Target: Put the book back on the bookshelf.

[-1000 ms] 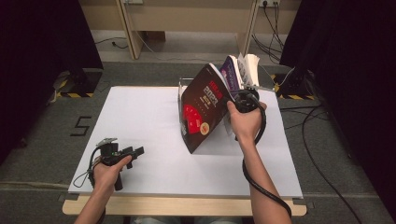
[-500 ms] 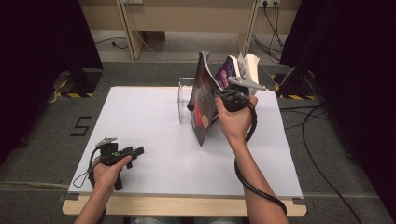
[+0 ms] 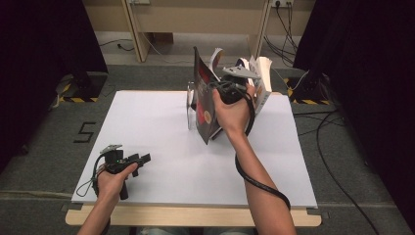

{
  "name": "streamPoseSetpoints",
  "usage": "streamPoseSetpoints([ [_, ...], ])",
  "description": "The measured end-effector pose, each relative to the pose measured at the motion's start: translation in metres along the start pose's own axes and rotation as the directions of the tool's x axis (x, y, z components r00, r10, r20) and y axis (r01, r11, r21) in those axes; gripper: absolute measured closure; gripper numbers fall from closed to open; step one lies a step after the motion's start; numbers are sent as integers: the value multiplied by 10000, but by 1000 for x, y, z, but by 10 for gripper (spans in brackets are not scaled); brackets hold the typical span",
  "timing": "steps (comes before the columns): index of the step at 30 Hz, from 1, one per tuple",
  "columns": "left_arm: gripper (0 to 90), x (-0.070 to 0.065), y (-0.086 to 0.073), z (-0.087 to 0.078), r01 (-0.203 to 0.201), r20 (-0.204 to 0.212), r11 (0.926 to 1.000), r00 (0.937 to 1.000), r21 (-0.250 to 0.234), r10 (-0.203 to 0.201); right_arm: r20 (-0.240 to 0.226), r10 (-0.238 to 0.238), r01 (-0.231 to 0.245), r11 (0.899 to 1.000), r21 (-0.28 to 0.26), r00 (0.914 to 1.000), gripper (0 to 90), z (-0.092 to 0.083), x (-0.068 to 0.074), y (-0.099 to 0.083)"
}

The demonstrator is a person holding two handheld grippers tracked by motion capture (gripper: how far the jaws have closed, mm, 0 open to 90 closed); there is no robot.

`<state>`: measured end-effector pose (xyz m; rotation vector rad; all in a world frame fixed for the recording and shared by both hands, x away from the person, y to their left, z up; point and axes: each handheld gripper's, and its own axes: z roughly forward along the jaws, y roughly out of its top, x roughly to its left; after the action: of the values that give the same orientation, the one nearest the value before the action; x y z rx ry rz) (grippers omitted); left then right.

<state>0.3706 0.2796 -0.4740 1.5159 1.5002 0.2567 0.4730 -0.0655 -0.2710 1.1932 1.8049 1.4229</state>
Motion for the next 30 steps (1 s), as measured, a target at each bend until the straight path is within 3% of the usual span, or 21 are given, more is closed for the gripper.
streamPoseSetpoints([
  [7,385,0,0,0,-16,-12,10000,10000,27,16,443,-143,160,9992,-370,9989,871,12,-2,5],
  [13,385,-1,0,1,-24,9,10000,10000,54,24,793,88,-73,9998,-189,9968,870,25,-5,-16],
  [18,386,0,0,0,-15,-17,10000,10000,38,15,1007,100,-73,9996,-269,9949,857,18,-4,-24],
  [22,386,0,0,0,-19,-21,10000,10000,42,19,1057,381,-416,9986,315,9937,774,10,-6,-26],
  [28,386,-2,-1,1,-48,17,10000,10000,72,48,489,1004,-1060,9860,1285,9937,693,6,-18,-22],
  [30,386,-3,-1,2,-41,32,10000,10000,56,41,388,1192,-1234,9830,1358,9921,689,8,-22,-20],
])
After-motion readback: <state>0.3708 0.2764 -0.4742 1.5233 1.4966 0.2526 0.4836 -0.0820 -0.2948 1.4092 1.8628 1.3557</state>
